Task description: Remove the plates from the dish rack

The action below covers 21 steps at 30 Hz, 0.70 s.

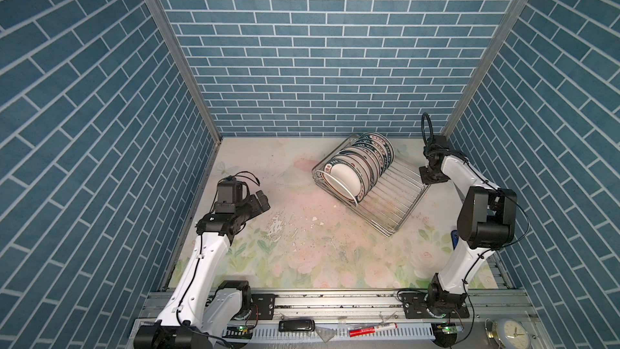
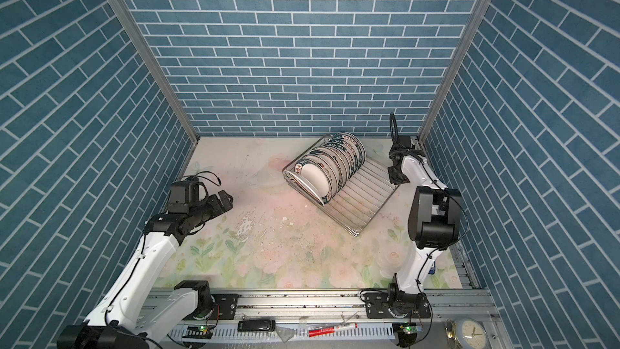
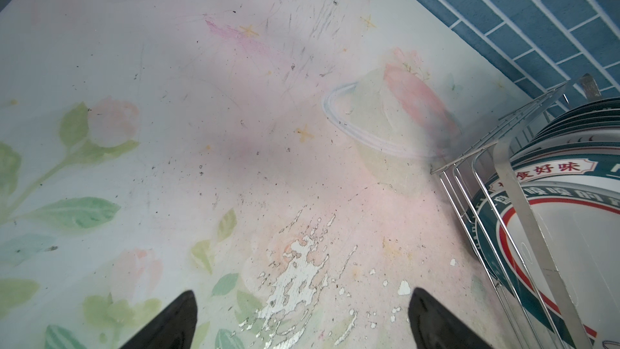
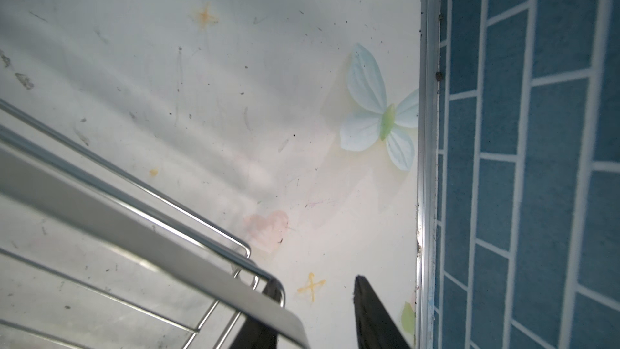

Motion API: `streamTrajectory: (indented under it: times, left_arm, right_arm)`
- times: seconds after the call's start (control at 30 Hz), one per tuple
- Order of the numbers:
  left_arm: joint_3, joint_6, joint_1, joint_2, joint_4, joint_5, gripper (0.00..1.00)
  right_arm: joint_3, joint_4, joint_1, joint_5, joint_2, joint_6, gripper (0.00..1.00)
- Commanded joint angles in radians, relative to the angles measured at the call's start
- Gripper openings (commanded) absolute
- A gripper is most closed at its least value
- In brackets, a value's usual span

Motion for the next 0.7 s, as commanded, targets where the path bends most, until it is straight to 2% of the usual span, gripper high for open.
streamTrajectory:
  times: [0.0, 0.67]
  left_arm:
    - [-0.013, 0.004, 0.006, -0.012, -0.008, 0.011, 0.99]
    - [0.025, 0.007, 0.005, -0.006, -0.072, 0.018, 0.99]
  right_arm:
    - [-0.006, -0.076, -0.046, 0.038, 0.050, 0.033, 0.38]
    - [0.041, -0.081, -0.159, 0.062, 0.061, 0.109, 0.41]
